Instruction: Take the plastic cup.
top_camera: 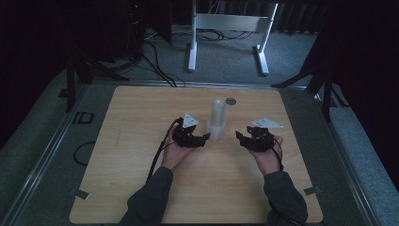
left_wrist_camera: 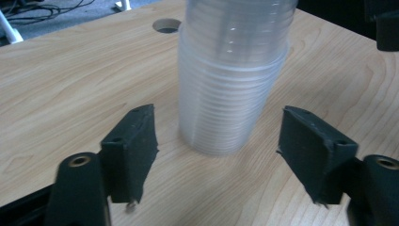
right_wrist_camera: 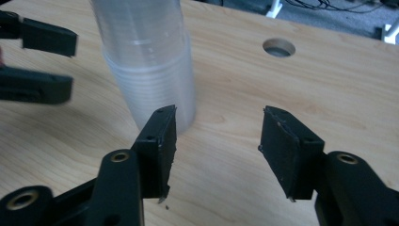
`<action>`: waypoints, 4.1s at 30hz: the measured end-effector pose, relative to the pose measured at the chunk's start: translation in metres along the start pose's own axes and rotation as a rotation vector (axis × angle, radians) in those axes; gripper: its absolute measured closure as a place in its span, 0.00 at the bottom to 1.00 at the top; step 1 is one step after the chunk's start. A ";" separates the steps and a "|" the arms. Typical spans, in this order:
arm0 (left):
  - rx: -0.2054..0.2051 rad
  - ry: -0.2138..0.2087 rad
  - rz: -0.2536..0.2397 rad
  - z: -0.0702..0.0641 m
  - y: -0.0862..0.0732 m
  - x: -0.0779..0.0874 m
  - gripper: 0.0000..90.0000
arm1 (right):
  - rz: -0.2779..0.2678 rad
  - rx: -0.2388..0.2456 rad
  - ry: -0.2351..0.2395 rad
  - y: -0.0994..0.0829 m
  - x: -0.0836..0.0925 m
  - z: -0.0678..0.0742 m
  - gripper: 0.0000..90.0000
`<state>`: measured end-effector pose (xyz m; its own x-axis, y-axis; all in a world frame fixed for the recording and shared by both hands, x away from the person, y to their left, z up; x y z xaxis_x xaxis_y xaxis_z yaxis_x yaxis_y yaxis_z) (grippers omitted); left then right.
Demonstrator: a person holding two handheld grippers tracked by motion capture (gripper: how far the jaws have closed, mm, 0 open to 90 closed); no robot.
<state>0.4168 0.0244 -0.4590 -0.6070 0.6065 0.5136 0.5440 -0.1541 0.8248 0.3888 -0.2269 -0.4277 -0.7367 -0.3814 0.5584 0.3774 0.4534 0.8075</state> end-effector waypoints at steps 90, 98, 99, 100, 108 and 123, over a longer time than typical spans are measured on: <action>0.008 -0.011 -0.099 -0.013 0.011 -0.046 0.25 | -0.156 0.150 0.093 0.099 -0.049 0.018 0.43; -0.001 0.000 -0.105 -0.014 0.011 -0.047 0.25 | -0.156 0.143 0.101 0.100 -0.047 0.018 0.44; -0.001 0.000 -0.105 -0.014 0.011 -0.047 0.25 | -0.156 0.143 0.102 0.100 -0.047 0.017 0.44; -0.003 0.002 -0.105 -0.014 0.011 -0.047 0.25 | -0.156 0.143 0.102 0.100 -0.047 0.017 0.44; -0.014 0.011 -0.111 -0.015 0.012 -0.046 0.26 | -0.160 0.128 0.109 0.103 -0.045 0.014 0.44; 0.006 0.009 -0.135 -0.018 0.016 -0.053 0.21 | -0.159 0.107 0.126 0.102 -0.045 0.014 0.44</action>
<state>0.4472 -0.0238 -0.4692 -0.6798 0.6146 0.4001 0.4607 -0.0666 0.8850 0.4528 -0.1524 -0.3731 -0.7039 -0.5491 0.4505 0.1954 0.4601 0.8661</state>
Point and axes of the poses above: each handheld gripper's, and its own axes: x roughly backward along the jaws, y roughly out of its top, z roughly to its left, the point moved 2 cm from there along -x, roughly forward along the jaws, and after that the axes turned 13 degrees about x, right-handed, at the moved point
